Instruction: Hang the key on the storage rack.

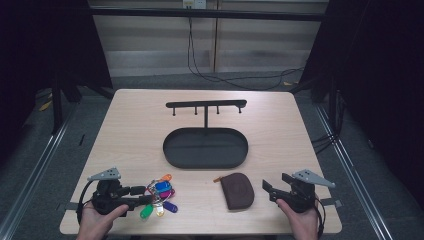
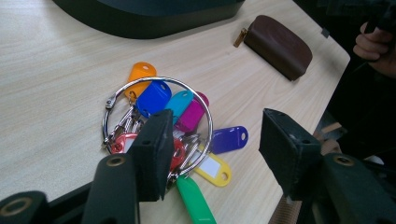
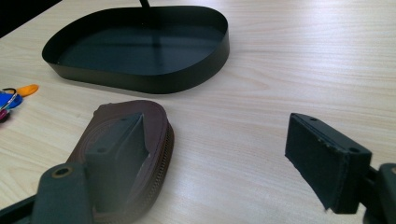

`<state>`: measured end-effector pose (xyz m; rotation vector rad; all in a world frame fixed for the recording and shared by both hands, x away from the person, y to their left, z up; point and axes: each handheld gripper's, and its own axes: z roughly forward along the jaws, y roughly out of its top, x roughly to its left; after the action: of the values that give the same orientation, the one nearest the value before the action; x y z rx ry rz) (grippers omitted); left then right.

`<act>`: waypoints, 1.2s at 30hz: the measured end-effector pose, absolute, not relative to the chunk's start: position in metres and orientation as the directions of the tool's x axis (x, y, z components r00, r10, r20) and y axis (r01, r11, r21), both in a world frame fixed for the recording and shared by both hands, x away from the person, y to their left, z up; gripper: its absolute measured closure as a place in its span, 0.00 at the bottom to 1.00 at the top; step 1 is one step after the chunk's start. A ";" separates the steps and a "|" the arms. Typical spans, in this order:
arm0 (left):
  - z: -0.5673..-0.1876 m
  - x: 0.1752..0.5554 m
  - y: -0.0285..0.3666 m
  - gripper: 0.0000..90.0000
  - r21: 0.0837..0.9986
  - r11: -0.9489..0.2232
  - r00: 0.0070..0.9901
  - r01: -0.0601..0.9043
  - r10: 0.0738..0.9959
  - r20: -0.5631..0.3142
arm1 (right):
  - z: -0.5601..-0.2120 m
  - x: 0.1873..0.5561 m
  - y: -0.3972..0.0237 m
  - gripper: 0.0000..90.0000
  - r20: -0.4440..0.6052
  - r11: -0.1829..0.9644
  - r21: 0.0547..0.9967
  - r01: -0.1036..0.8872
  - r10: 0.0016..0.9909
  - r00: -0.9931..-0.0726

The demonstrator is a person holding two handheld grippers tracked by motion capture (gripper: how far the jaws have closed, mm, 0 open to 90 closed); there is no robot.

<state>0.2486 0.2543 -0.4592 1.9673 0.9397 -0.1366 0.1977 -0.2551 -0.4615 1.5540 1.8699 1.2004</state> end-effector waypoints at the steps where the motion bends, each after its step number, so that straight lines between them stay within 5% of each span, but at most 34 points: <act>1: -0.459 0.249 0.254 0.51 0.687 -0.295 0.703 0.665 0.558 -0.441 | -0.461 0.197 -0.255 0.23 0.196 -0.001 0.822 0.570 0.940 -0.281; 16: -0.436 0.259 0.232 0.70 0.625 -0.441 0.741 0.644 0.564 -0.365 | -0.462 0.199 -0.254 0.23 0.197 0.000 0.824 0.567 0.938 -0.286; 36: -0.431 0.278 0.193 0.74 0.469 -0.629 0.784 0.620 0.524 -0.334 | -0.464 0.201 -0.252 0.22 0.208 0.008 0.813 0.582 0.930 -0.303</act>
<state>0.2783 0.1932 -0.4307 2.3970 0.8489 -0.2214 0.2010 -0.2521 -0.4638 1.5519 1.9028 1.2108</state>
